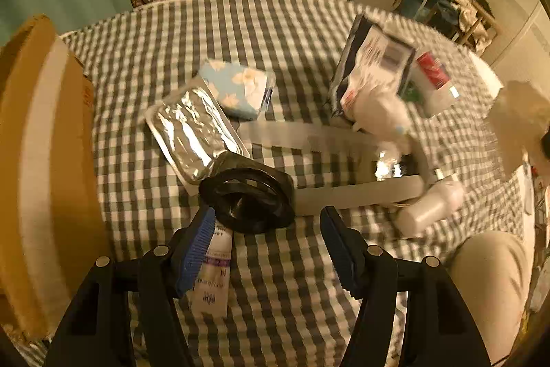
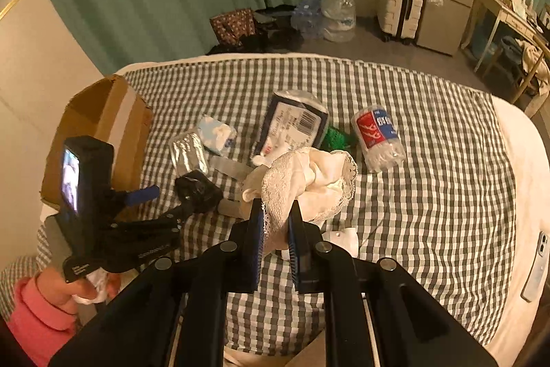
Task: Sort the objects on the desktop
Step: 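Lift the black cup and lace cloth and carry them toward the cardboard box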
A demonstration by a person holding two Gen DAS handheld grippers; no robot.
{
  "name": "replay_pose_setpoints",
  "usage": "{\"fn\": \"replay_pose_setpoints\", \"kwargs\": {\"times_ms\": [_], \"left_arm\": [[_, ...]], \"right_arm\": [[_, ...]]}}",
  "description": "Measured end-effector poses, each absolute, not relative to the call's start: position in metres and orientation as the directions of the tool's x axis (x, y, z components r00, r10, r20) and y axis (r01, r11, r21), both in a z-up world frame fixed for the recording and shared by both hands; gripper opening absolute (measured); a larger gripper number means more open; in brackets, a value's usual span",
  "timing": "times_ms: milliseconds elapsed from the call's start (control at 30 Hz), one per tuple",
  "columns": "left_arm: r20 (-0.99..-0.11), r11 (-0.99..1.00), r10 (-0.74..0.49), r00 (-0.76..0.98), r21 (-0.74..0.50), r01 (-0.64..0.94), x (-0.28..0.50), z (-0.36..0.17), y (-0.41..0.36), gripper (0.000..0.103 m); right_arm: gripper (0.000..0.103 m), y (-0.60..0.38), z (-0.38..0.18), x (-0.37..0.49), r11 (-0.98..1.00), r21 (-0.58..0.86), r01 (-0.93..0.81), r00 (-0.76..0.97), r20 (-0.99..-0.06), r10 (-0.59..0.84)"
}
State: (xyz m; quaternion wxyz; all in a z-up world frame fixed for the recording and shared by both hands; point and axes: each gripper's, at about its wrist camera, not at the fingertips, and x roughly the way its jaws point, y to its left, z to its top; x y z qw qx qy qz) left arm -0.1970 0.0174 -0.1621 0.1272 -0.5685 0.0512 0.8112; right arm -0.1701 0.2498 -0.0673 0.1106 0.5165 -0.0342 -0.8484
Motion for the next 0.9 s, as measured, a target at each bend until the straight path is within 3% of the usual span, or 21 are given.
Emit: {"fn": "replay_pose_setpoints", "kwargs": {"times_ms": [433, 533, 567, 900], "left_arm": [[-0.944, -0.96, 0.207, -0.255, -0.145, -0.241, -0.231, -0.205, 0.023, 0.065], [-0.951, -0.955, 0.216, -0.219, -0.159, -0.25, -0.231, -0.212, 0.022, 0.015], [-0.955, -0.957, 0.211, -0.209, -0.158, -0.243, -0.23, -0.214, 0.02, 0.01], [-0.928, -0.953, 0.241, -0.284, -0.171, -0.249, -0.204, -0.185, -0.002, 0.01]], "right_arm": [[0.013, 0.261, -0.103, -0.2, -0.969, 0.211, 0.127, -0.393, -0.886, -0.244], [0.013, 0.261, -0.105, -0.201, -0.969, 0.215, 0.123, -0.391, -0.887, -0.246], [0.013, 0.26, -0.105, -0.201, -0.969, 0.215, 0.122, -0.39, -0.887, -0.246], [0.013, 0.255, -0.088, -0.192, -0.97, 0.204, 0.133, -0.414, -0.878, -0.241]]}}
